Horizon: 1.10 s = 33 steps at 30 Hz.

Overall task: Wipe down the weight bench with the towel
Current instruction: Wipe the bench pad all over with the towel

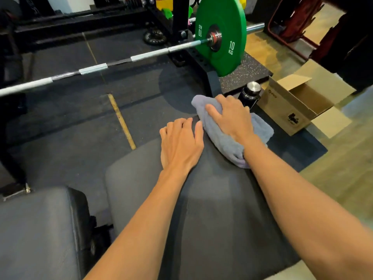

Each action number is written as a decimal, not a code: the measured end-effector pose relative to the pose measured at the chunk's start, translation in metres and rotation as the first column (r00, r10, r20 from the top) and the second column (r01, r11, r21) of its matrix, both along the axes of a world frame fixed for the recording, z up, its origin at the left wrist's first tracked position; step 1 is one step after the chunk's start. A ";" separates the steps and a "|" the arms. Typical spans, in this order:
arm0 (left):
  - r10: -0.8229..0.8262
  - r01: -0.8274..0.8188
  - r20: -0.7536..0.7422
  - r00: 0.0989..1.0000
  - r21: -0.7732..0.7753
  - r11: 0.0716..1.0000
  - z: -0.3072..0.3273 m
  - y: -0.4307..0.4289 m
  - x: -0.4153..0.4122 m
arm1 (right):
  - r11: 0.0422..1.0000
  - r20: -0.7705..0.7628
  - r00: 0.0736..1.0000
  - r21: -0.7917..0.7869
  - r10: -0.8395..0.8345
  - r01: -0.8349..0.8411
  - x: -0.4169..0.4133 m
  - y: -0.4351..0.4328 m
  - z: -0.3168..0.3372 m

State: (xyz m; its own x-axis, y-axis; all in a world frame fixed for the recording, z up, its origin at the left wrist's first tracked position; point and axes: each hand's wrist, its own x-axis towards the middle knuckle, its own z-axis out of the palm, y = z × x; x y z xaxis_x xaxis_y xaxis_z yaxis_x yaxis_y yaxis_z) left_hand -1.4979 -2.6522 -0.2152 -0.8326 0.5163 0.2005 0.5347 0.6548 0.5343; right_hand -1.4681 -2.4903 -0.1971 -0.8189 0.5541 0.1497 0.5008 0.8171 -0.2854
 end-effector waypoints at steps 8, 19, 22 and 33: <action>-0.051 0.051 0.014 0.999 -0.009 0.999 0.007 -0.004 0.003 | 0.986 0.142 0.982 -0.088 -0.127 0.140 0.073 -0.042 0.013; -0.035 -0.154 0.407 0.913 0.422 0.893 0.069 -0.110 0.084 | 0.995 -0.190 0.977 -0.023 -0.095 0.093 0.135 -0.217 0.031; 0.081 -0.266 0.377 0.923 0.471 0.841 0.101 -0.191 0.059 | 0.986 -0.314 0.949 -0.161 -0.004 -0.049 0.110 -0.292 0.060; 0.276 -0.286 0.295 0.915 -0.011 0.958 0.048 -0.443 -0.027 | 0.976 0.206 0.958 0.046 0.199 -0.213 0.031 -0.488 0.023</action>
